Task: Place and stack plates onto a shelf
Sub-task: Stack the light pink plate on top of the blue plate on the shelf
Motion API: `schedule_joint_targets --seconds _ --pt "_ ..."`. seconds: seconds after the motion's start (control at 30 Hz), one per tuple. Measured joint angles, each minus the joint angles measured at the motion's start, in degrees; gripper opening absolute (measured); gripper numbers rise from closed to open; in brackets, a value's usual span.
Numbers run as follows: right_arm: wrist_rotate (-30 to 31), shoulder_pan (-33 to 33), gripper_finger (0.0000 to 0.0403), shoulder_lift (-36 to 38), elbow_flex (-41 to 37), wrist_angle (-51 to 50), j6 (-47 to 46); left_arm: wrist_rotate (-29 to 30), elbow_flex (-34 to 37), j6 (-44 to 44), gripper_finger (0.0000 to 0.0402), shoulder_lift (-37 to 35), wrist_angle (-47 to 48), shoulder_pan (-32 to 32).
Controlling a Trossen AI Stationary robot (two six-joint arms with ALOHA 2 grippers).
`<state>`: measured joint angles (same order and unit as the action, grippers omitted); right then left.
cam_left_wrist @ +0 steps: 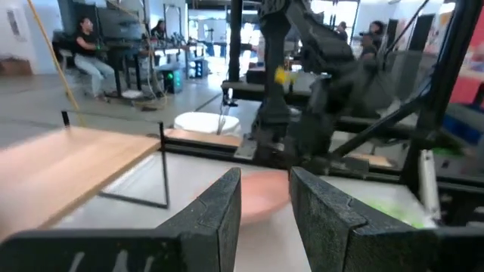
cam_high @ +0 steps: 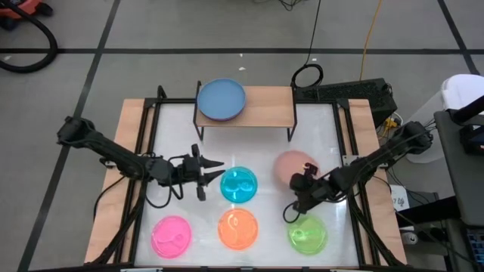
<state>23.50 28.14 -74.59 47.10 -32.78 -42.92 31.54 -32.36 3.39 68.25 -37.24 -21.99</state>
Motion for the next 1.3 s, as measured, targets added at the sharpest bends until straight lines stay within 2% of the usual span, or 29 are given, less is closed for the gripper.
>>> schedule_joint_targets --seconds 0.1,0.2,0.4,0.5,0.67,0.87,1.07,1.2,1.3 --pt "6.9 -1.6 0.0001 0.0 5.6 4.3 8.4 -0.5 0.0 1.6 0.0119 -2.8 1.6 -1.2" --pt "12.7 -4.0 0.0001 0.0 10.3 10.4 20.6 -0.1 0.0 0.8 0.0119 -7.2 5.7 -3.1" --pt "13.5 -14.3 0.0000 -0.1 16.4 22.6 43.9 3.8 0.0 -0.2 0.0119 -15.1 13.9 -7.3" --pt "8.2 -21.8 0.0000 -1.1 17.4 29.8 51.3 4.6 0.0 0.2 0.0119 -15.5 16.9 -8.5" --pt "-4.9 -33.3 0.0000 -6.3 19.4 39.4 55.8 4.7 0.0 -1.2 0.0119 -14.9 17.0 -8.4" --pt "-16.4 -40.6 0.0000 -18.1 28.9 42.6 58.8 5.0 0.0 -3.7 0.0119 -14.9 16.0 -7.2" --pt "-17.7 -42.2 0.0000 -27.8 39.8 38.5 64.4 5.2 0.0 -4.4 0.0120 -14.9 15.7 -5.9" --pt "-17.7 -42.5 0.0001 -30.5 41.4 38.3 65.3 5.1 0.0 -4.4 0.0120 -14.9 15.7 -5.4" --pt "-17.7 -42.8 0.0017 -30.9 41.3 36.7 66.2 5.1 0.0 -4.4 0.0120 -14.9 16.0 -5.4"
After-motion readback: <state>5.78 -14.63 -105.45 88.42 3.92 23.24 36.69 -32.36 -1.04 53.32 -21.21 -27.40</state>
